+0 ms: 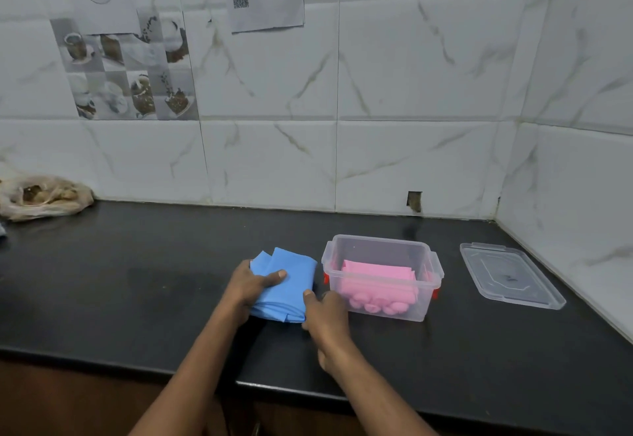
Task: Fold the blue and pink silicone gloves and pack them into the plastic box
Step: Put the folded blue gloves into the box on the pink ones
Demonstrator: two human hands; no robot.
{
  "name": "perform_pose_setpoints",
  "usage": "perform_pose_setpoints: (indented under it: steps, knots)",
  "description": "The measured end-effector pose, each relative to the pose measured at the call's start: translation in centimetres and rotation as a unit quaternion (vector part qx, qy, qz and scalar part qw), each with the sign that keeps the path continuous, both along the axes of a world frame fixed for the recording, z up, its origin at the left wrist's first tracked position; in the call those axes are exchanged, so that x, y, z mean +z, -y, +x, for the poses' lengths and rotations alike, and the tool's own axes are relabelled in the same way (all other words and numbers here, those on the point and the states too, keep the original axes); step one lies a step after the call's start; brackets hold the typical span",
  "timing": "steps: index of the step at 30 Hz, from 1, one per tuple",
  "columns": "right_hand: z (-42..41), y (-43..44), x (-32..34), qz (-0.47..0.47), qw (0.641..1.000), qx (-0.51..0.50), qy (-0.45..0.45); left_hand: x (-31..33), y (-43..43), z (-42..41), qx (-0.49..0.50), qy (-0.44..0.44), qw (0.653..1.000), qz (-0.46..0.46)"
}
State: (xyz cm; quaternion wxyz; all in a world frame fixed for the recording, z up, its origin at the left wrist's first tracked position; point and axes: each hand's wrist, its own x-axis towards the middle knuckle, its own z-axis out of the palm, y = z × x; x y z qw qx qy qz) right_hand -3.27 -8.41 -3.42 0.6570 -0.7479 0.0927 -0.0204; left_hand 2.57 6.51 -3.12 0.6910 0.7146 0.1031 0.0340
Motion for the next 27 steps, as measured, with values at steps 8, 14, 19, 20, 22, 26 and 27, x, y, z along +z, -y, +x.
perform_pose_setpoints:
  steps: [8,14,19,20,22,26,27]
  knots:
    - [-0.6,-2.2,0.9,0.144,0.987,0.026,0.067,0.1,0.2,-1.9,0.018,0.083,0.98,-0.182]
    - [0.2,-2.1,4.3,0.134,0.969,-0.054,0.2,4.0,4.3,-3.3,0.07,0.208,0.943,-0.249]
    - [2.1,3.6,9.4,0.139,0.958,-0.015,0.251,7.8,6.3,-2.8,0.063,0.211,0.955,-0.198]
    - [2.3,4.9,10.2,0.148,0.957,0.008,0.25,8.1,6.2,-2.4,0.069,0.182,0.966,-0.17]
    - [2.6,7.4,11.5,0.149,0.96,0.051,0.232,9.2,5.9,-2.0,0.059,0.192,0.976,-0.08]
    - [3.0,11.2,12.4,0.1,0.971,0.108,0.191,12.4,6.2,-0.5,-0.095,0.307,0.946,0.046]
    - [3.2,11.7,12.3,0.09,0.972,0.117,0.183,12.9,6.6,-0.1,-0.141,0.304,0.941,0.046]
